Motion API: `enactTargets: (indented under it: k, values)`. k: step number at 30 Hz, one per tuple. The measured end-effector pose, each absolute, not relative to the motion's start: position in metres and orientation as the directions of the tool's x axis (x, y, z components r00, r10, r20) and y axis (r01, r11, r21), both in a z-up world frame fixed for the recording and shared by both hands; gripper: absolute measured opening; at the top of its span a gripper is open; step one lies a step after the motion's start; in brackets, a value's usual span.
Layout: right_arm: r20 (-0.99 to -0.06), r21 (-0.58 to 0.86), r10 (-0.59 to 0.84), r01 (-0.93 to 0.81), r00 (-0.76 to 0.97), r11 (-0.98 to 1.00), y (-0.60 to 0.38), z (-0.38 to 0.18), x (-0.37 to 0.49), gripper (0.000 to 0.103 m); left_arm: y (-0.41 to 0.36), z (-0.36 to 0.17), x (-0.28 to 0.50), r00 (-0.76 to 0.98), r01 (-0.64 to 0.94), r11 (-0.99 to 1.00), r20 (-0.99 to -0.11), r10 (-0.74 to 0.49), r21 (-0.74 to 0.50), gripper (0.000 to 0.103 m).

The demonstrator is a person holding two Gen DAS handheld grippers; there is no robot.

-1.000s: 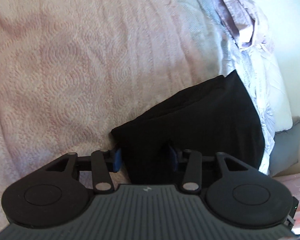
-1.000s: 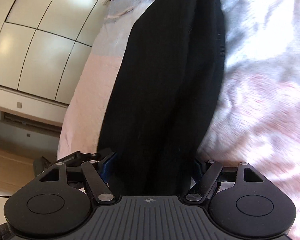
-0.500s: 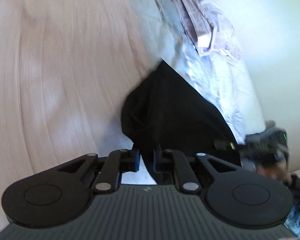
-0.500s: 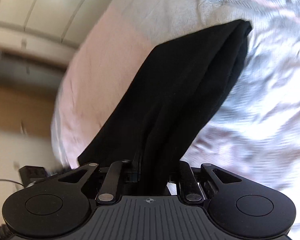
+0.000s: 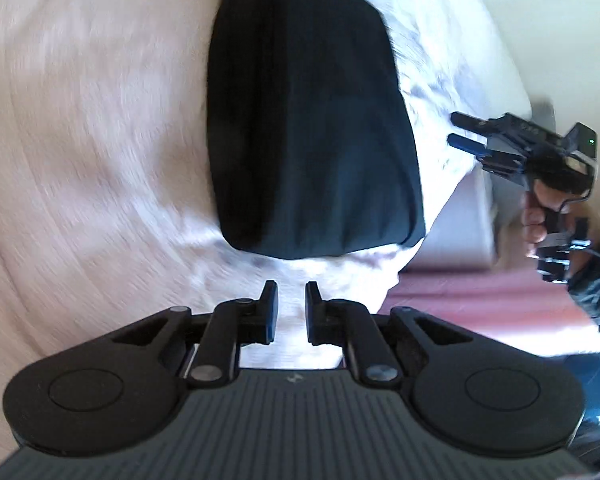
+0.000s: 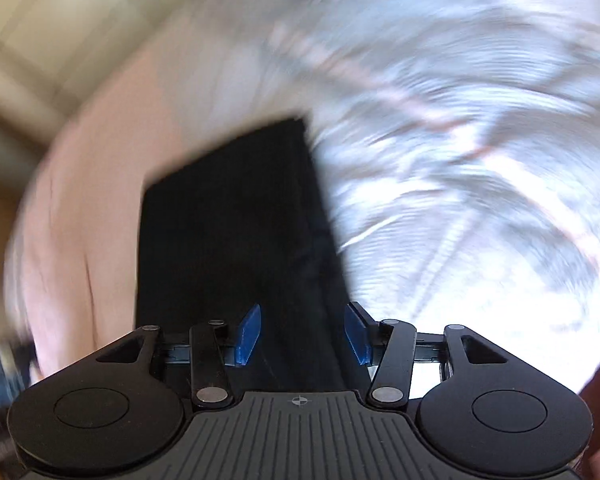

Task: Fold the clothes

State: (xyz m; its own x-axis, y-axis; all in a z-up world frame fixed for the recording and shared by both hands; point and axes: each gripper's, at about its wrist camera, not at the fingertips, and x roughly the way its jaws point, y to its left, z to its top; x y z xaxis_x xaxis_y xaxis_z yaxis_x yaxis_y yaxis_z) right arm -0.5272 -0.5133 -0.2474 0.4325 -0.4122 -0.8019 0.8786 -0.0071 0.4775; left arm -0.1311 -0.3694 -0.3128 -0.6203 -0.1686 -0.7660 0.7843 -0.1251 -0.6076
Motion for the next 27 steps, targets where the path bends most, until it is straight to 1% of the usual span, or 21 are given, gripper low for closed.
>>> enactTargets:
  k: [3,4,7,10,13,14,15,16,17,21,23,27]
  values:
    - [-0.722,0.57,-0.565,0.806,0.399,-0.16,-0.443,-0.251,-0.54,0.051,-0.382,-0.299,-0.14,-0.616,0.773,-0.313,-0.769,-0.169,-0.551,0.009]
    - [-0.707,0.596,-0.59,0.777,0.389,-0.202,-0.422,-0.256,-0.539,0.051,-0.386,-0.296,-0.146,-0.62,0.759,-0.375,-0.767,-0.167,-0.532,0.009]
    - [-0.676,0.673,-0.632,0.666,0.379,-0.32,-0.366,-0.281,-0.536,0.051,-0.403,-0.297,-0.178,-0.634,0.698,-0.54,-0.757,-0.159,-0.471,0.009]
    - [-0.628,0.752,-0.663,0.535,0.408,-0.384,-0.33,-0.316,-0.532,0.051,-0.417,-0.316,-0.207,-0.63,0.652,-0.63,-0.764,-0.14,-0.422,0.009]
    - [-0.547,0.822,-0.704,0.451,0.453,-0.348,-0.33,-0.347,-0.518,0.051,-0.428,-0.35,-0.21,-0.559,0.679,-0.623,-0.823,-0.097,-0.388,0.007]
    - [-0.541,0.827,-0.719,0.432,0.436,-0.36,-0.335,-0.354,-0.524,0.051,-0.43,-0.358,-0.205,-0.551,0.689,-0.608,-0.831,-0.085,-0.395,0.003]
    - [-0.538,0.83,-0.733,0.414,0.416,-0.374,-0.34,-0.36,-0.532,0.044,-0.431,-0.363,-0.2,-0.552,0.696,-0.589,-0.83,-0.073,-0.411,0.003]
    - [-0.535,0.833,-0.747,0.396,0.395,-0.388,-0.345,-0.365,-0.539,0.033,-0.431,-0.366,-0.195,-0.563,0.697,-0.57,-0.824,-0.059,-0.435,0.003]
    - [-0.527,0.838,-0.768,0.374,0.364,-0.398,-0.348,-0.366,-0.56,0.032,-0.43,-0.367,-0.192,-0.566,0.696,-0.565,-0.823,-0.053,-0.443,0.003]
    - [-0.523,0.832,-0.763,0.423,0.379,-0.36,-0.36,-0.36,-0.601,0.028,-0.423,-0.363,-0.195,-0.537,0.701,-0.584,-0.842,-0.054,-0.409,0.003]
    - [-0.525,0.829,-0.782,0.408,0.335,-0.382,-0.351,-0.354,-0.607,0.028,-0.422,-0.365,-0.196,-0.522,0.716,-0.57,-0.852,-0.052,-0.404,0.003]
    - [-0.563,0.794,-0.816,0.36,0.13,-0.491,-0.319,-0.342,-0.636,0.028,-0.426,-0.364,-0.197,-0.516,0.721,-0.562,-0.855,-0.043,-0.406,0.002]
